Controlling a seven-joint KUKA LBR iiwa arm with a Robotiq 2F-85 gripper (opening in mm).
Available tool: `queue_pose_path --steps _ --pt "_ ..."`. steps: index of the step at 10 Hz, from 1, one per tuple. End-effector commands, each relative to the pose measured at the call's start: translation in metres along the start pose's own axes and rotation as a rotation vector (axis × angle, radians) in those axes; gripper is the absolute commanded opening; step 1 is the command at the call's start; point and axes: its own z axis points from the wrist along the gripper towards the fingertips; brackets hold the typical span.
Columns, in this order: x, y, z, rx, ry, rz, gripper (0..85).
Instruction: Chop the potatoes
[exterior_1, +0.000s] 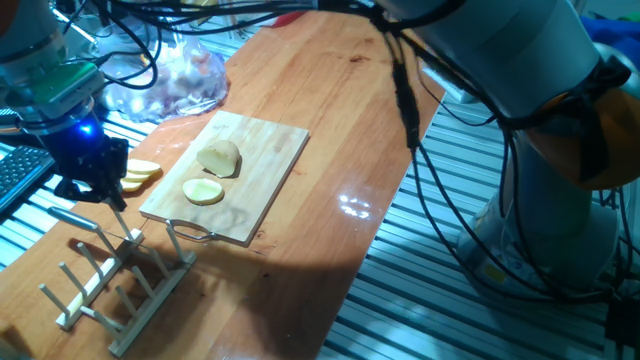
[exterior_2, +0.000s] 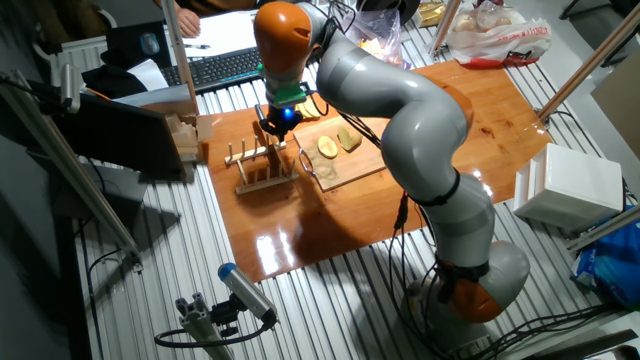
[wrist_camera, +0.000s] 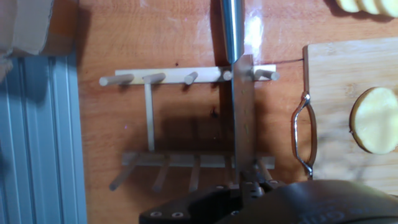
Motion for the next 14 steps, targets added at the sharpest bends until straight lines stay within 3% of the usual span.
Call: queue_pose_path --steps 1,6,9,10,12,14 --pt "0.0 0.0 0.0 0.006 0.004 -0.002 0.0" --pt "-0.001 -0.005 0.003 0.004 -0.016 0.001 0.0" --pt "-0.003 -0.013 0.005 0.017 -0.033 -0.005 0.0" --pt "-0.005 -0.02 0.004 0.019 -0.036 -0.005 0.0" --pt "-0.012 -0.042 -0.006 0.02 -0.014 0.005 0.0" --pt "-0.025 -0.091 -0.02 0.016 -0.007 0.002 0.0"
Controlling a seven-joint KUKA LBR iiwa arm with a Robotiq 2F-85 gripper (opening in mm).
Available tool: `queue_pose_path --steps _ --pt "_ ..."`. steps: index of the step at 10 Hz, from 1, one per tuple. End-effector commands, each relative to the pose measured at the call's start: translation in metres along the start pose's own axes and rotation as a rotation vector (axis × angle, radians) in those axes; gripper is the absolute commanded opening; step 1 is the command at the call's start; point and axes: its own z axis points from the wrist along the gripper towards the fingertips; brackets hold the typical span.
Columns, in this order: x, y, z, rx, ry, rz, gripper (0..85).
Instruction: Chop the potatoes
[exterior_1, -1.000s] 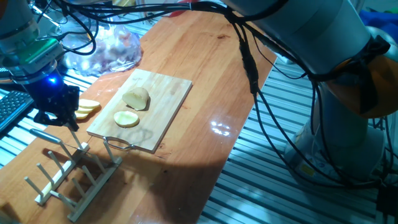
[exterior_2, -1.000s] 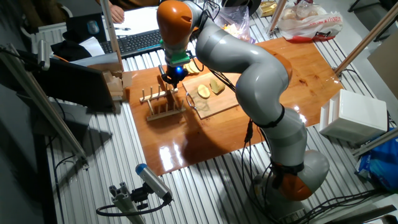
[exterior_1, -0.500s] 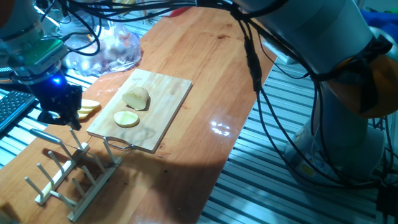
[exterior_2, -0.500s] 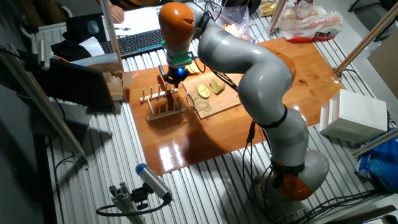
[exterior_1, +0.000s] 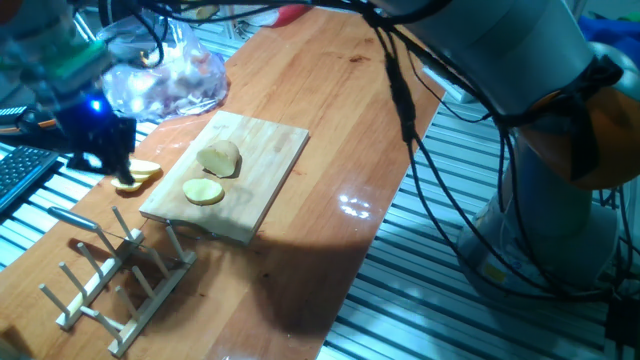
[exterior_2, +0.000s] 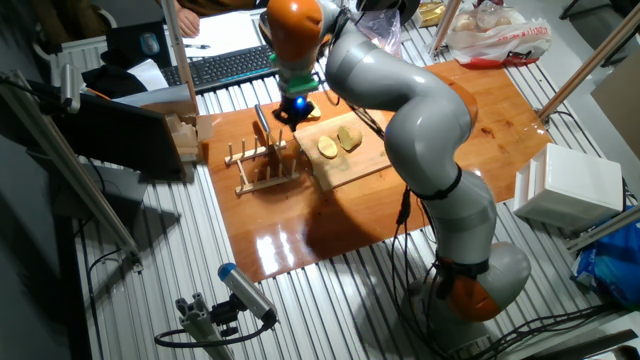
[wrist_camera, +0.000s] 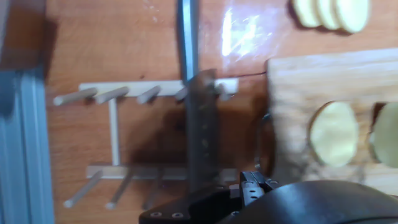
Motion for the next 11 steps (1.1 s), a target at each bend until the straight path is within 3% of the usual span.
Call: queue_pose_path --steps 1,3,7,9,11 --pt "-0.005 -0.057 -0.008 -0.001 0.009 -0.013 0.0" --pt "-0.013 -0.093 -0.026 -0.006 0.036 -0.035 0.0" --pt "-0.013 -0.095 -0.027 -0.003 0.003 -0.046 0.0" --pt "-0.013 -0.095 -0.027 -0.037 0.002 -0.039 0.0" --pt "-0.013 -0.095 -0.027 -0.02 0.004 0.027 0.0"
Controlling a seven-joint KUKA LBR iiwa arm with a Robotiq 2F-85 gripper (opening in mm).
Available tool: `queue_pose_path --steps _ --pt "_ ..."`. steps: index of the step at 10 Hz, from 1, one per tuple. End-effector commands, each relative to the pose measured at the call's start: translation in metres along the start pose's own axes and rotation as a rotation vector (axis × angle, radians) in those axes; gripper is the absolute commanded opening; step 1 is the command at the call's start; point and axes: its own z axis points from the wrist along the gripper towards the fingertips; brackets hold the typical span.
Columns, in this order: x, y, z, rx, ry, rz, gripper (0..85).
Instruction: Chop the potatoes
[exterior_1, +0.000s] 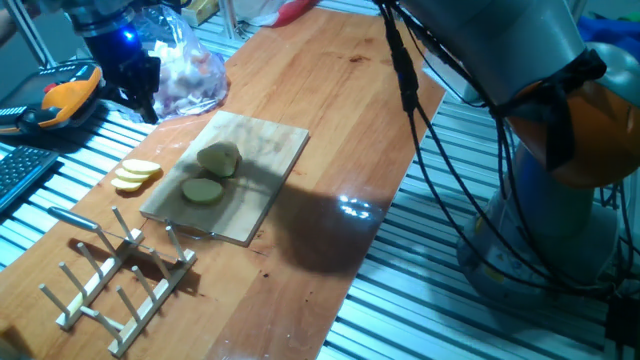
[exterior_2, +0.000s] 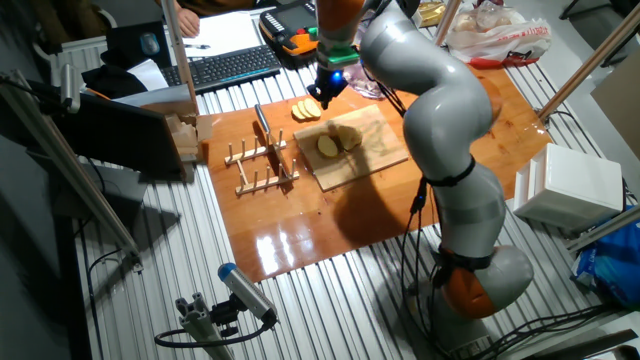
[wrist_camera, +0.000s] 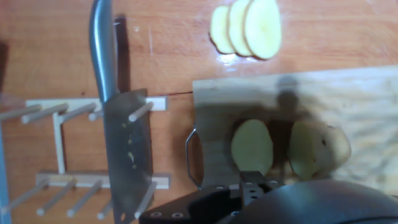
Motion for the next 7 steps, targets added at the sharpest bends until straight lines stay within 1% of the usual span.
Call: queue_pose_path --steps 1,2,3,4,5,6,7 --pt "0.0 0.0 0.0 0.013 -0.006 0.036 0.0" --pt "0.0 0.0 0.0 0.016 -0.007 0.076 0.0" --pt "0.0 0.0 0.0 0.003 -0.011 0.105 0.0" --pt "0.0 0.0 0.0 -0.003 -0.028 0.112 0.0" --pt "0.0 0.0 0.0 0.033 -0.047 0.101 0.0" --pt "-0.001 -0.003 0.0 0.042 -0.056 0.079 0.0" --pt "-0.009 -0.023 0.001 0.043 -0.063 0.048 0.0"
